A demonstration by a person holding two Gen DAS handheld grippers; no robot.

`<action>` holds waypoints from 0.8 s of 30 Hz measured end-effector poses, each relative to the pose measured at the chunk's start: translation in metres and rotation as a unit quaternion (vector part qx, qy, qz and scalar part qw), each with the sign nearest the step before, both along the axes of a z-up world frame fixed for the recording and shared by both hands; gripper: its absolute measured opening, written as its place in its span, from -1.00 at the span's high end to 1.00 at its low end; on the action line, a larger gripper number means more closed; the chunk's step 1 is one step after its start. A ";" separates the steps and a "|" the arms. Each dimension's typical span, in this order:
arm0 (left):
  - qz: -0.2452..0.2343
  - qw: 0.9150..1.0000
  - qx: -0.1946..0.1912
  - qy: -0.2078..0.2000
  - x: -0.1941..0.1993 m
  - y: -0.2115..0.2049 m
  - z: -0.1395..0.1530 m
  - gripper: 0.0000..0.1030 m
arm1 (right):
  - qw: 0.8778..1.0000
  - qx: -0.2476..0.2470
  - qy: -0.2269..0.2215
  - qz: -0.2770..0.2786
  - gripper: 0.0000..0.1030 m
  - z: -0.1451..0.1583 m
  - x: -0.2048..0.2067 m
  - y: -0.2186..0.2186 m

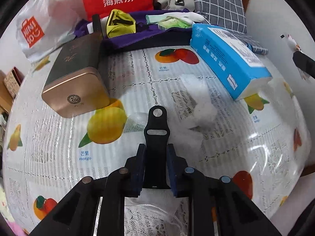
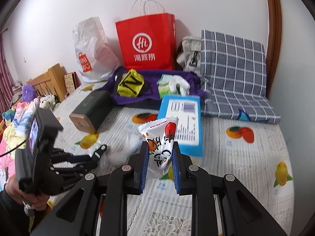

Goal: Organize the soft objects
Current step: 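Carry the strap with the left tool while the right tool carries the candy packet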

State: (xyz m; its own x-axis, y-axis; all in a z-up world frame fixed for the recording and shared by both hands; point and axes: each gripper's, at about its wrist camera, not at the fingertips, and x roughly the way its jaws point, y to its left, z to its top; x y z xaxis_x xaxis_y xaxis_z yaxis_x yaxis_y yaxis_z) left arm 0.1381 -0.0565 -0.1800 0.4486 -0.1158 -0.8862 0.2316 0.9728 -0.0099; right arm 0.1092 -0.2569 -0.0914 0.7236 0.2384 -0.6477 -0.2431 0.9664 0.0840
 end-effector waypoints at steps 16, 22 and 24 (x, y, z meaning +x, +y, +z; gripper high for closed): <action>0.031 0.991 -0.124 -0.036 0.007 0.049 0.072 0.61 | 1.000 0.005 -0.020 0.005 0.57 0.025 0.037 0.002; 0.047 0.993 -0.100 -0.053 0.029 0.054 0.083 0.61 | 1.000 0.012 -0.012 -0.001 0.57 0.025 0.051 0.000; 0.052 0.992 -0.101 -0.056 0.037 0.056 0.087 0.61 | 1.000 0.012 -0.011 -0.002 0.57 0.026 0.058 0.000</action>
State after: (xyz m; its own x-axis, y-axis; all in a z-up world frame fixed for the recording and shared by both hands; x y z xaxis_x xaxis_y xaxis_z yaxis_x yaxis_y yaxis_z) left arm 0.1754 -0.0005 -0.0935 0.5620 -0.2344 -0.7932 0.1410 0.9721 -0.1873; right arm 0.1669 -0.2570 -0.0658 0.7380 0.2507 -0.6265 -0.2414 0.9651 0.1019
